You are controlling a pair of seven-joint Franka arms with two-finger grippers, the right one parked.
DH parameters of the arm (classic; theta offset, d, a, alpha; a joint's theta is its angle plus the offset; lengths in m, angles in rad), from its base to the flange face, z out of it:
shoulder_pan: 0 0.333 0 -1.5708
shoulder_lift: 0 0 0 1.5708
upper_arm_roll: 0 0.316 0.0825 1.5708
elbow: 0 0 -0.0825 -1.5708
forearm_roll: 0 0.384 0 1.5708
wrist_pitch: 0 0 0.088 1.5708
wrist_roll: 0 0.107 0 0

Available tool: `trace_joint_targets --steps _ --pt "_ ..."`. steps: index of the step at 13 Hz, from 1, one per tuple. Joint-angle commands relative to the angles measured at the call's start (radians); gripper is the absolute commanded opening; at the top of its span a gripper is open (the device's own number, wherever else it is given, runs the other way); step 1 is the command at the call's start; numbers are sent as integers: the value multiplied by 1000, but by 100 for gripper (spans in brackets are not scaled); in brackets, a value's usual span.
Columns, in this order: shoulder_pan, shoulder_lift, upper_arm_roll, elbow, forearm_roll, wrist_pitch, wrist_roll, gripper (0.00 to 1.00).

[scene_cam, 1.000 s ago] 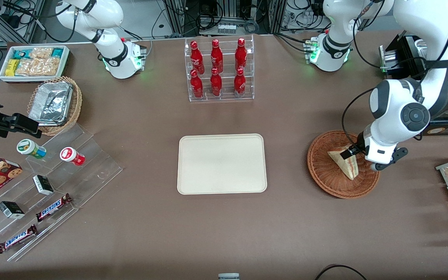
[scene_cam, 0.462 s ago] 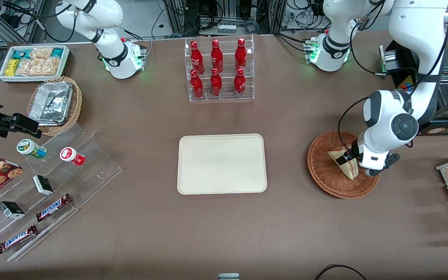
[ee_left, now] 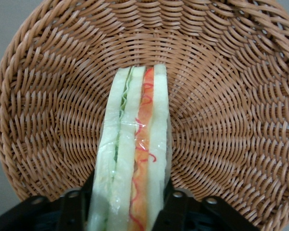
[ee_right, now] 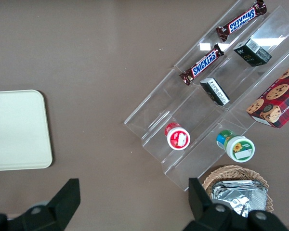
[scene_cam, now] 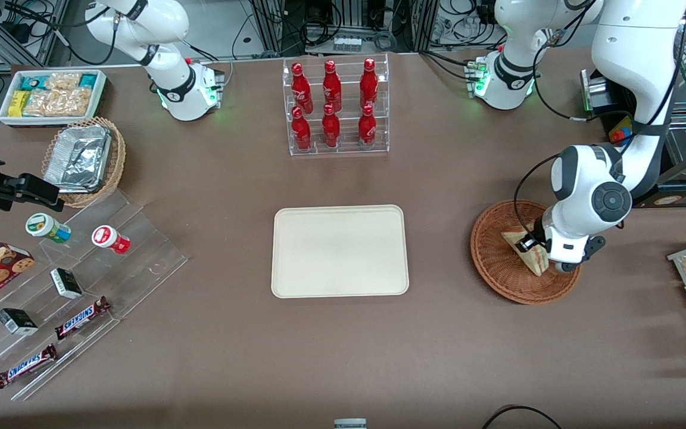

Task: Place sandwich from basket to tray
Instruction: 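Close the left gripper on the sandwich and lift it from the basket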

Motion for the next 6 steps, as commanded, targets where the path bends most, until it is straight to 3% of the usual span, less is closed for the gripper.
trace_joint_targets --steps 1,4,6 --pt "0 -16 -1 3 5 -9 -17 0" --pt "-2 -28 -1 108 19 -163 0 0" --pt "-13 -38 -7 217 79 -319 11 0"
